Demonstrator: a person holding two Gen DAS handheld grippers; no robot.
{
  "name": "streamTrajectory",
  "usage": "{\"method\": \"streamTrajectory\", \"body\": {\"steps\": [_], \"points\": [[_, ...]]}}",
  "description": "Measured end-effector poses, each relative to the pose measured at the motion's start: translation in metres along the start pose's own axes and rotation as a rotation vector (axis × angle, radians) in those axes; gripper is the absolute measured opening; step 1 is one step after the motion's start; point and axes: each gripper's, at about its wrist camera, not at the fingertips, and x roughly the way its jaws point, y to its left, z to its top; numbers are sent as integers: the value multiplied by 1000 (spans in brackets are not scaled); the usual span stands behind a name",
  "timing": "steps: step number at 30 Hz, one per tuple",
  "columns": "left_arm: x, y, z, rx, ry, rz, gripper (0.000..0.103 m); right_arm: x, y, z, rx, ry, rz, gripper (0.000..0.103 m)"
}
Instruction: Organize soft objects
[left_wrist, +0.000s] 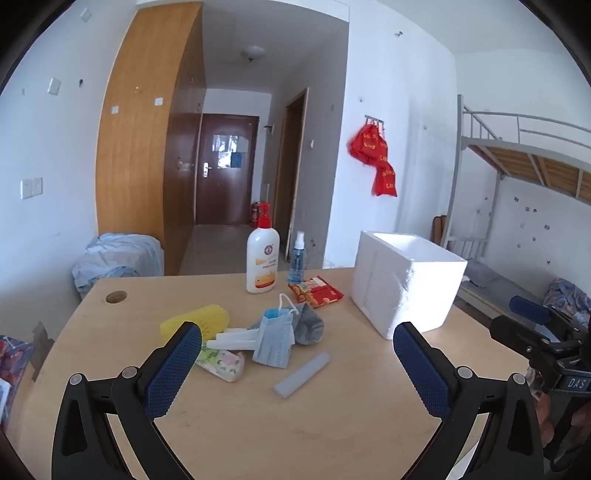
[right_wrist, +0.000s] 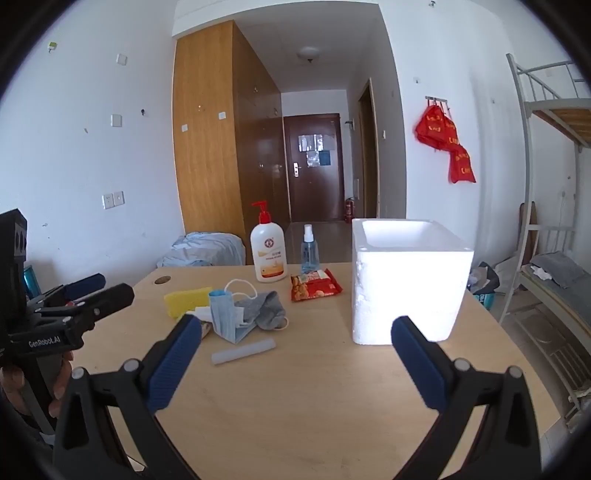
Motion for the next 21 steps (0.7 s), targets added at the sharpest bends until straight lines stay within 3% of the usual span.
{"method": "streamTrajectory", "body": {"steps": [21], "points": [[-1,4,1,-14,-5,7,103,1,0,-3,-5,13,-20,103]]}}
